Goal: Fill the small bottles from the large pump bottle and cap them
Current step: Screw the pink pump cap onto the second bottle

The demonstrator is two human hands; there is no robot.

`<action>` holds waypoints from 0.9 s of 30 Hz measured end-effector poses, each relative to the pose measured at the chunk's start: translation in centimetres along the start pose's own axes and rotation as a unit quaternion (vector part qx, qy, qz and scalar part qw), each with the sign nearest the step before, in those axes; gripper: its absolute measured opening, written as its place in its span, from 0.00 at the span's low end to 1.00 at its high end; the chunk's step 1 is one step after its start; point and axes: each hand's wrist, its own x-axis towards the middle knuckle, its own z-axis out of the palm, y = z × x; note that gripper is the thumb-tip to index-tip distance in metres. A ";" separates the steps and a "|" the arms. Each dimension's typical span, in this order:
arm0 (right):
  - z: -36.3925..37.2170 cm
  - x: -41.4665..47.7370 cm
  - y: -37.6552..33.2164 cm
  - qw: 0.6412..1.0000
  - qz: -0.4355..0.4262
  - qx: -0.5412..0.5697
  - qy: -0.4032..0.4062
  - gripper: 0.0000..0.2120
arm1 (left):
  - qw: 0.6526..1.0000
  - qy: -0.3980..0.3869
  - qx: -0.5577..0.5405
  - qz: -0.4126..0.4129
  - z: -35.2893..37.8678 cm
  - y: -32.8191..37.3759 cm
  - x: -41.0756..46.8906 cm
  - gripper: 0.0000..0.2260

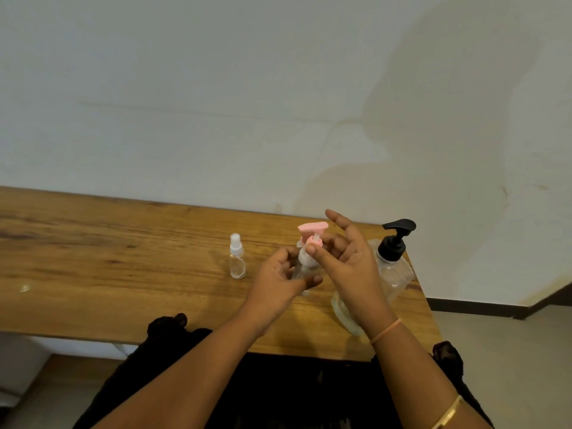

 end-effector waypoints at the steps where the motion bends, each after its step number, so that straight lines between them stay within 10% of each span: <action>1: -0.4 0.0 -0.2 1.000 0.011 0.022 -0.016 0.24 | 1.000 -0.022 -0.017 -0.014 0.0 0.2 -0.1 0.18; 6: -1.1 0.0 -0.4 0.992 0.029 0.016 -0.121 0.17 | 0.991 -0.086 -0.092 -0.054 -0.1 0.4 -0.1 0.18; 19: 0.8 0.1 1.1 0.995 0.036 -0.086 0.042 0.08 | 0.999 -0.009 0.028 0.030 0.4 0.1 0.0 0.16; 27: -0.4 0.1 0.3 0.997 0.073 0.008 -0.027 0.11 | 0.991 -0.096 -0.026 -0.086 -0.8 1.0 0.1 0.15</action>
